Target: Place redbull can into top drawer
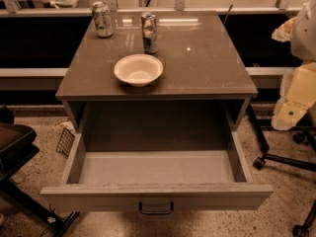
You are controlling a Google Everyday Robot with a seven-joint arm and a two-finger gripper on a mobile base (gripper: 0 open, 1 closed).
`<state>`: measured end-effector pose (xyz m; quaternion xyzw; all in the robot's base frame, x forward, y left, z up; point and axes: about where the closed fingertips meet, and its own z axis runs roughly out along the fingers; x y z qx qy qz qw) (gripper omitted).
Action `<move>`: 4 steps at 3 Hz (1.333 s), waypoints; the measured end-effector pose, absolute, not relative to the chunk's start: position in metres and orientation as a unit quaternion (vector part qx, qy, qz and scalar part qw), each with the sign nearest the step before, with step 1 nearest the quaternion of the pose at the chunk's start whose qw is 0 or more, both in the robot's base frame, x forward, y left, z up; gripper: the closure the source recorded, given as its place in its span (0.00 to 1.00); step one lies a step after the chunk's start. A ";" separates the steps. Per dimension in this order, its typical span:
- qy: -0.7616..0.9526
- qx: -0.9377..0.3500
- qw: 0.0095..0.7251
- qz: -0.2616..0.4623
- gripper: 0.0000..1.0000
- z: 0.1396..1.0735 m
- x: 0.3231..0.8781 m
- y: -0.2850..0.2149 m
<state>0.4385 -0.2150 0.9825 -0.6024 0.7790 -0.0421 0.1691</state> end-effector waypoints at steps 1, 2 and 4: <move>0.779 -0.602 0.169 -0.042 0.00 0.983 0.438 -0.215; 0.776 -0.596 0.205 -0.028 0.00 0.987 0.452 -0.213; 0.747 -0.576 0.331 0.036 0.00 0.995 0.505 -0.205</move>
Offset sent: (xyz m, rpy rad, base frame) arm 0.0358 0.0042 0.0074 0.1775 -0.0850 0.0032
